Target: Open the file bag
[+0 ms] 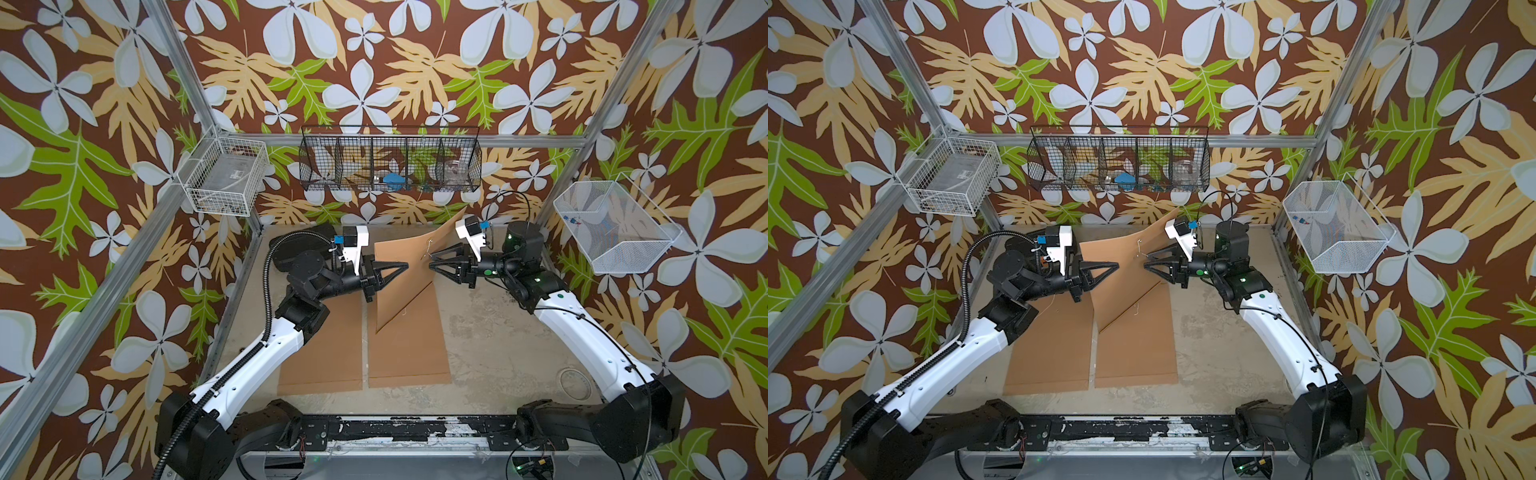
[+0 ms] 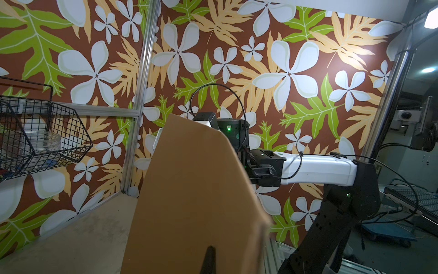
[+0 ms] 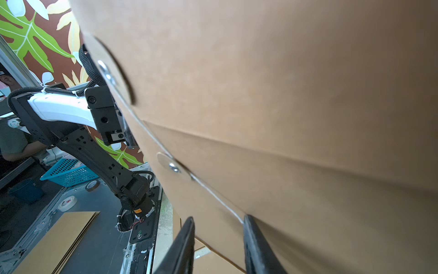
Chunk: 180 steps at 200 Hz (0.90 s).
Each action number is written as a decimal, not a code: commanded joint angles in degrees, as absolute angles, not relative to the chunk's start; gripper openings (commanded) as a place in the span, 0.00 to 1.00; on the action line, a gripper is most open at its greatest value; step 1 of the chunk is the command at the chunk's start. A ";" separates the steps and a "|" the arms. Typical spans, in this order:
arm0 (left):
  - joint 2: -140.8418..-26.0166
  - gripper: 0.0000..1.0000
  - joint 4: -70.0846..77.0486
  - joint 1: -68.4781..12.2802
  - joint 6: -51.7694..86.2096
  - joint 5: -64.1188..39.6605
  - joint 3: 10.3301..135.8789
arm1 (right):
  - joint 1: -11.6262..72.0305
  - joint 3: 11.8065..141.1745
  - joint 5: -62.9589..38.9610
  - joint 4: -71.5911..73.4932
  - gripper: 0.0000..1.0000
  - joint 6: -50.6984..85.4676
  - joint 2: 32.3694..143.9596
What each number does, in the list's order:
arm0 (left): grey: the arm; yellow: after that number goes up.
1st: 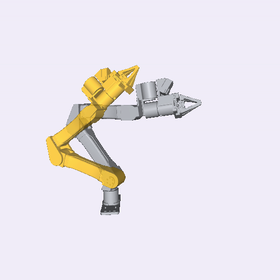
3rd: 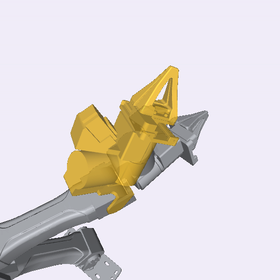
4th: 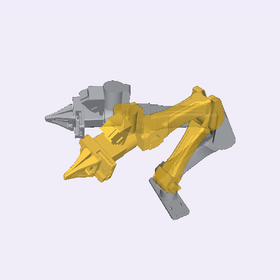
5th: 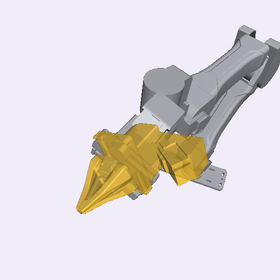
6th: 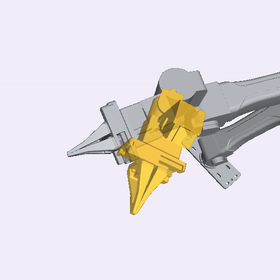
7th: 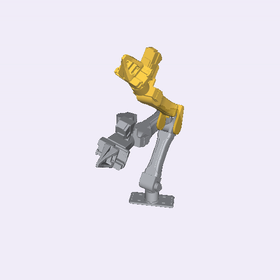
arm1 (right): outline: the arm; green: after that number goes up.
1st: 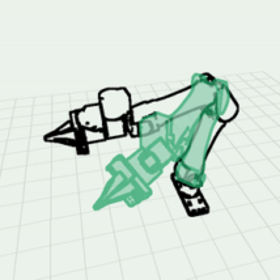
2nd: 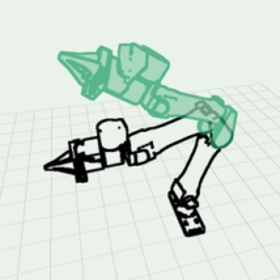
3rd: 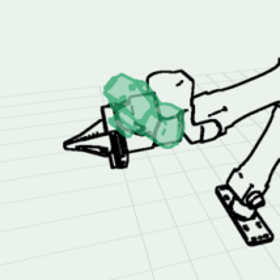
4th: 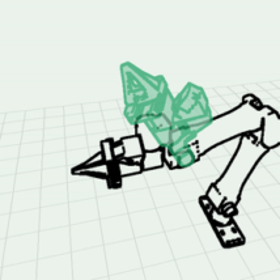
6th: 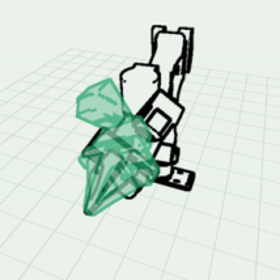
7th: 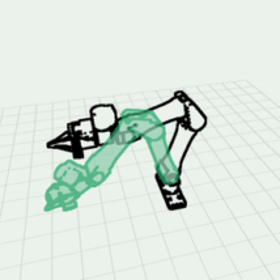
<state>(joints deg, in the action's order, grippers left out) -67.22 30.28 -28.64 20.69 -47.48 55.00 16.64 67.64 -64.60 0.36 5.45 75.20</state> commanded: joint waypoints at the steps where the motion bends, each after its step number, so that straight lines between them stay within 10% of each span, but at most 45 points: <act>1: -67.32 0.00 32.68 -28.56 20.95 -48.62 54.71 | 16.73 68.14 -65.30 0.76 0.34 4.57 74.80; 180: -65.66 0.00 32.98 -28.56 20.39 -40.13 54.32 | 17.14 67.18 -59.94 -1.75 0.00 5.01 72.85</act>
